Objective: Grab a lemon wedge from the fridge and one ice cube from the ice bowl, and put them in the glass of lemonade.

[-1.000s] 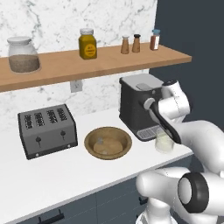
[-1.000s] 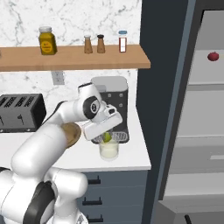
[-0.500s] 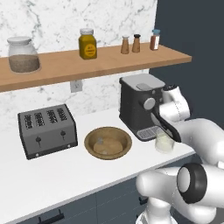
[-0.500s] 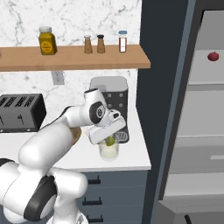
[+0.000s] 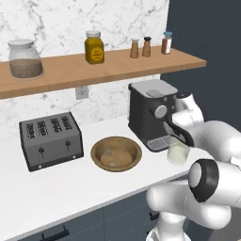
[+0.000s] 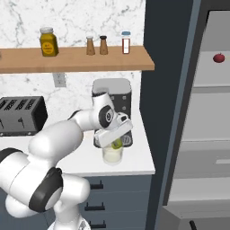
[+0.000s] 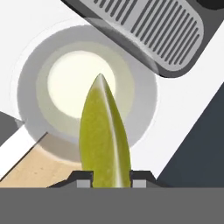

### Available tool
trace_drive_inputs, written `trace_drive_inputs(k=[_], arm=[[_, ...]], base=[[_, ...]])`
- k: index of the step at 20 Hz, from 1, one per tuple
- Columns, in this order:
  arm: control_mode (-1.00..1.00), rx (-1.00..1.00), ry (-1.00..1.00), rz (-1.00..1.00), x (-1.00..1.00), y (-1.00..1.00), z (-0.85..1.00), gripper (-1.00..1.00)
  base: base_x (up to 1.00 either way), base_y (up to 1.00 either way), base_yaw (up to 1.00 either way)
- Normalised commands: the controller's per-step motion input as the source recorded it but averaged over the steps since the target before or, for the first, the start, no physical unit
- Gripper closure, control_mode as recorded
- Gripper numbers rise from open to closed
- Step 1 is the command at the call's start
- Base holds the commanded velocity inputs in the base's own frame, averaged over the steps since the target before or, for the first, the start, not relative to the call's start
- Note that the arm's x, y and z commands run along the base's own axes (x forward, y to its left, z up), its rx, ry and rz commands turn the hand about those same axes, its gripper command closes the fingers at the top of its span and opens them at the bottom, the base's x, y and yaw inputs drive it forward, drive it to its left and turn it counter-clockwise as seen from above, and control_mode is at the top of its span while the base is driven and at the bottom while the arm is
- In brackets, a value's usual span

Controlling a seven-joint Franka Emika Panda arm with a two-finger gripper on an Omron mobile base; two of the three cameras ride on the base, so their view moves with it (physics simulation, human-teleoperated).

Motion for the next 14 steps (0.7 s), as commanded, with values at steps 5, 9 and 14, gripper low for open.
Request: trace_drive_inputs(k=[5,9,14], arm=[[-1.00,0.00,0.00,0.00,0.10,0.00,-0.30,-1.00],[-1.00,0.00,0.00,0.00,-0.02,0.00,0.02,-1.00],[-1.00,0.00,-0.05,0.00,-0.04,0.00,0.47,-1.00]], base=[[0.00,0.00,0.00],[0.00,0.00,0.00],[0.00,0.00,0.00]])
